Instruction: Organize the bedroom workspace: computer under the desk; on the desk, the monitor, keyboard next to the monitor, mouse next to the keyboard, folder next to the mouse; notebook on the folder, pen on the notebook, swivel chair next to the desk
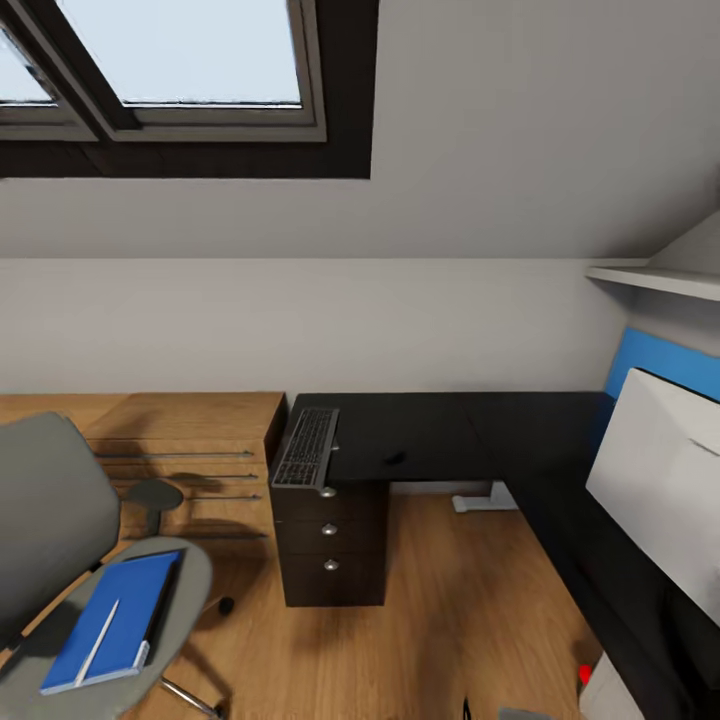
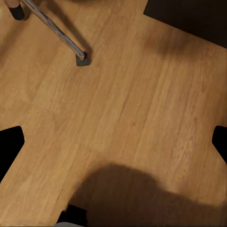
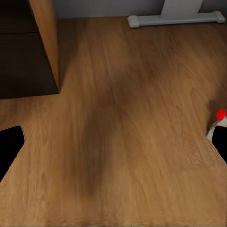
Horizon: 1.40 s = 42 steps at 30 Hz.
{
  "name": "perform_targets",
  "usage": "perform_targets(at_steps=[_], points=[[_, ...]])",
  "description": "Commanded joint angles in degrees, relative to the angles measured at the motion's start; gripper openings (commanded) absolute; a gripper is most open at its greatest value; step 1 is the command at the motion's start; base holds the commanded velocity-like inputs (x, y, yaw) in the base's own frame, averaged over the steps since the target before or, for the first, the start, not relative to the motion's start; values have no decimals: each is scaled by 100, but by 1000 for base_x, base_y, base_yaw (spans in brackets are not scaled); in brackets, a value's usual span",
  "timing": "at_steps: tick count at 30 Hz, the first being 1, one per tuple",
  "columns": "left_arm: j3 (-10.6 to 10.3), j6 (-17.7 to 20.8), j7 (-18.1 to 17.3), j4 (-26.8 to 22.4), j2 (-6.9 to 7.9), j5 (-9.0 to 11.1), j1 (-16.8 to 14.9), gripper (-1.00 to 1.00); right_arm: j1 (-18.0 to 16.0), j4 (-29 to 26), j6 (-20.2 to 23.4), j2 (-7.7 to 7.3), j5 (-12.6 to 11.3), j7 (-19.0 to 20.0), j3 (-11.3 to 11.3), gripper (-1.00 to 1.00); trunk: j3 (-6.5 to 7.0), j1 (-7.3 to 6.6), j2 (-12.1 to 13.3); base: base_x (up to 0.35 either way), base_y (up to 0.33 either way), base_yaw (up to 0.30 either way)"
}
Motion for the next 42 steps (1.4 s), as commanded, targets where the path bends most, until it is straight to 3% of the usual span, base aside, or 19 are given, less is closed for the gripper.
perform_targets(at_steps=[1, 9, 42], points=[[-9, -14, -43, 8, 1, 60, -5, 100, -7, 10, -24, 1, 18, -16, -19, 100, -7, -3, -5, -302, 142, 0], [-9, -14, -43, 8, 1, 60, -5, 100, -7, 12, -23, -1, 18, -16, -19, 100, -7, -3, -5, -294, 86, 0], [-10, -14, -43, 8, 1, 59, -5, 100, -7, 13, 8, -1, 18, -15, -19, 100, -7, -3, -5, -299, -81, 0]])
